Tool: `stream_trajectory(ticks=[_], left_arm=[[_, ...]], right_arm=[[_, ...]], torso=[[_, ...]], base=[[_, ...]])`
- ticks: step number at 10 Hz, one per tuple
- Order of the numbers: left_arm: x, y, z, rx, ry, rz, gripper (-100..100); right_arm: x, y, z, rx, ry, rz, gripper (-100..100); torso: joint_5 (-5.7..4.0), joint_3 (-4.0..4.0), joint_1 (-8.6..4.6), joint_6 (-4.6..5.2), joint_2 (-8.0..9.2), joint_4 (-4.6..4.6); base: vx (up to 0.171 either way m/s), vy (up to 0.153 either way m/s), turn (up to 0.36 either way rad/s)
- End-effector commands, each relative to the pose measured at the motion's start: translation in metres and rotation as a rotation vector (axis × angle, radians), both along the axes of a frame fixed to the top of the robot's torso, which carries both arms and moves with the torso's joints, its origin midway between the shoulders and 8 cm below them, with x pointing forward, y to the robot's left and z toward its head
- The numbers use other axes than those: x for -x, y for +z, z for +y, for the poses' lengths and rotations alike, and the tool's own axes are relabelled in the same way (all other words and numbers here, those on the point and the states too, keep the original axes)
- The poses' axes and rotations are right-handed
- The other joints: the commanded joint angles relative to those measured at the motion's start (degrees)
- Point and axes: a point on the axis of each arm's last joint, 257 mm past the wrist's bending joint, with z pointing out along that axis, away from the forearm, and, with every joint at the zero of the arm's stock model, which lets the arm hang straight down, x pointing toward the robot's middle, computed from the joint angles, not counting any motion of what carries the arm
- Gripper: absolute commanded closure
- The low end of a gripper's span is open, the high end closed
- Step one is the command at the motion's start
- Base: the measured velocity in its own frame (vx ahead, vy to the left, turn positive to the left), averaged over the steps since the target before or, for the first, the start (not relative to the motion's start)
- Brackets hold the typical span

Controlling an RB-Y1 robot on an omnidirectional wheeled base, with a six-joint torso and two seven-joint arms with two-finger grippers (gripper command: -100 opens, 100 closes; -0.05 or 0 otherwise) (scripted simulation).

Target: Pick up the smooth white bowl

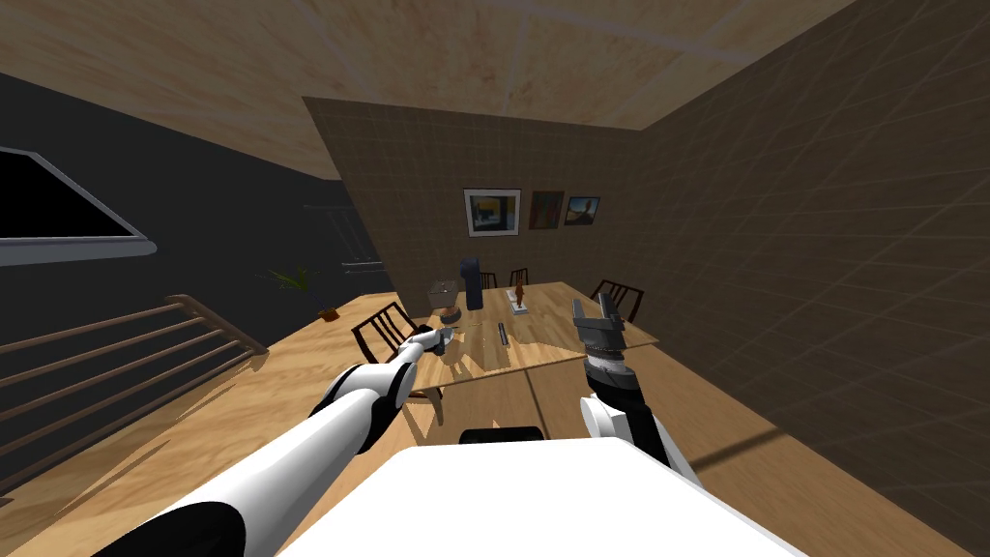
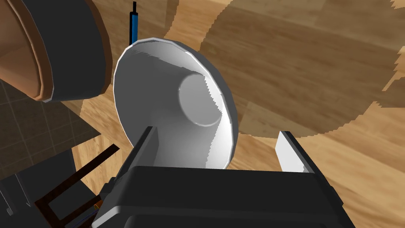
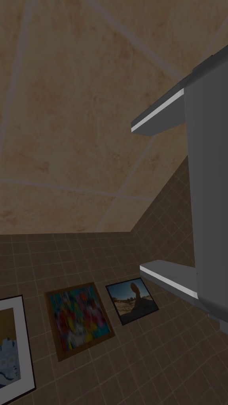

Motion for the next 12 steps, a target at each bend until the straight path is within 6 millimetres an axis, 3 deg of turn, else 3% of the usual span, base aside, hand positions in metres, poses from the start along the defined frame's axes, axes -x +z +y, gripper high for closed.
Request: stream_trajectory(ticks=[1,5,6,7,10,11,12], left_arm=[[0.001,0.0,0.0,0.001,0.001,0.001,-100],[0.005,-0.002,-0.001,0.009,0.006,0.021,-100],[0.005,-0.003,-0.001,0.009,0.006,0.023,0],[0.013,-0.015,-0.005,0.009,0.008,0.022,-100],[0.017,-0.02,-0.008,0.011,0.009,0.028,-100],[0.017,-0.021,-0.008,0.01,0.009,0.026,100],[0.017,-0.021,-0.008,0.01,0.009,0.026,100]], right_arm=[[0.0,0.0,0.0,0.0,0.0,0.0,0],[0.0,0.0,0.0,0.0,0.0,0.0,0],[0.0,0.0,0.0,0.0,0.0,0.0,0],[0.0,0.0,0.0,0.0,0.0,0.0,0],[0.0,0.0,0.0,0.0,0.0,0.0,0],[0.0,0.0,0.0,0.0,0.0,0.0,0],[0.0,0.0,0.0,0.0,0.0,0.0,0]], torso=[[0.0,0.0,0.0,0.0,0.0,0.0],[0.0,0.0,-0.01,0.0,-0.02,0.0],[0.0,0.01,0.0,0.0,0.01,0.01],[0.0,0.03,0.01,0.0,0.04,0.01],[0.02,-0.12,0.1,0.0,-0.21,-0.04],[0.01,-0.06,0.07,0.0,-0.1,-0.02],[0.01,0.0,0.03,0.0,0.0,0.0]], base=[[0.0,0.0,0.0],[0.011,-0.003,0.002],[0.0,0.0,0.0],[0.069,0.017,-0.01],[0.061,0.019,-0.005],[0.006,0.002,0.0],[0.0,0.0,0.0]])
